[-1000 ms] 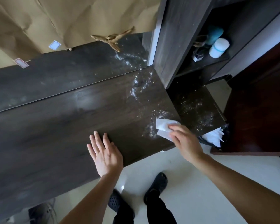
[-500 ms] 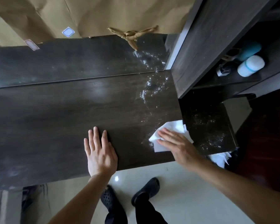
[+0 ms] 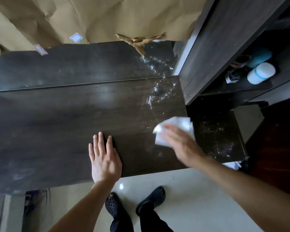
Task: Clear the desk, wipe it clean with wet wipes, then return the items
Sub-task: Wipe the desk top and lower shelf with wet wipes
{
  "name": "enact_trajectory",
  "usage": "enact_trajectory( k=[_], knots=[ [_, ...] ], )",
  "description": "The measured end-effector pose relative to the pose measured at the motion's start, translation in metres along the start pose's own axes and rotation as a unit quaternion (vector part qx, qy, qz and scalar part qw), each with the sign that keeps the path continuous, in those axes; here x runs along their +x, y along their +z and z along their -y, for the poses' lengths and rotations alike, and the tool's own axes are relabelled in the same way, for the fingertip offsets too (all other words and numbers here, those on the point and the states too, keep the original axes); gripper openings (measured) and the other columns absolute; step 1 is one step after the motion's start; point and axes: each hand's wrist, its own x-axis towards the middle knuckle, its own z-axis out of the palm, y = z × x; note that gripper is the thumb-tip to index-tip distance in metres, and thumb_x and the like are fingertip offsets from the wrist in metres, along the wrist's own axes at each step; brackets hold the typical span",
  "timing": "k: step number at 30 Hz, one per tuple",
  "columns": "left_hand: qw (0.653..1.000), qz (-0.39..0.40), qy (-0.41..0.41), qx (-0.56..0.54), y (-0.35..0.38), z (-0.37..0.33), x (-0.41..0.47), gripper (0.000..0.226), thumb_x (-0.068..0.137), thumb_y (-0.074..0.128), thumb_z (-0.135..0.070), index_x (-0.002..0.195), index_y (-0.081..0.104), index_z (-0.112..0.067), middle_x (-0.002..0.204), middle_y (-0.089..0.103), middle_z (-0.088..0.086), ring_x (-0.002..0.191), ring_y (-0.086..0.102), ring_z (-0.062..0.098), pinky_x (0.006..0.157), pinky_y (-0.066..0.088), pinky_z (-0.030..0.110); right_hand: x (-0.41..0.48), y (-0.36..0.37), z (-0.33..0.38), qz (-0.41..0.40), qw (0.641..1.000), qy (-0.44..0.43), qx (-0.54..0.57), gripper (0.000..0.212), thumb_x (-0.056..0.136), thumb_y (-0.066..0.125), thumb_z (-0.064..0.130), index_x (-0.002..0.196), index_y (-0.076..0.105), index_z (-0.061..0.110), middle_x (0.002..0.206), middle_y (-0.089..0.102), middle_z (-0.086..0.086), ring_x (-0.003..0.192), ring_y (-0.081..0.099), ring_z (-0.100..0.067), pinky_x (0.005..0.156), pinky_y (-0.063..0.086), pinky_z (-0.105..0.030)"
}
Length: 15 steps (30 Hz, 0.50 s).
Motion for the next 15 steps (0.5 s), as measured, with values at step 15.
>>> enact_trajectory(
  k=[15],
  knots=[
    [1.000, 0.007, 0.007, 0.003, 0.001, 0.003, 0.000, 0.049, 0.091, 0.030, -0.021, 0.134, 0.046, -0.003, 0.150, 0.029, 0.022, 0.142, 0.019, 0.037, 0.116, 0.014, 0.051, 0.009, 0.005, -0.005, -0.077, 0.990, 0.117, -0.009, 0.061, 0.081, 0.049, -0.019, 0.138, 0.041, 0.002, 0.146, 0.038, -0.017, 0.138, 0.030, -0.032, 0.113, 0.026, -0.046]
  ],
)
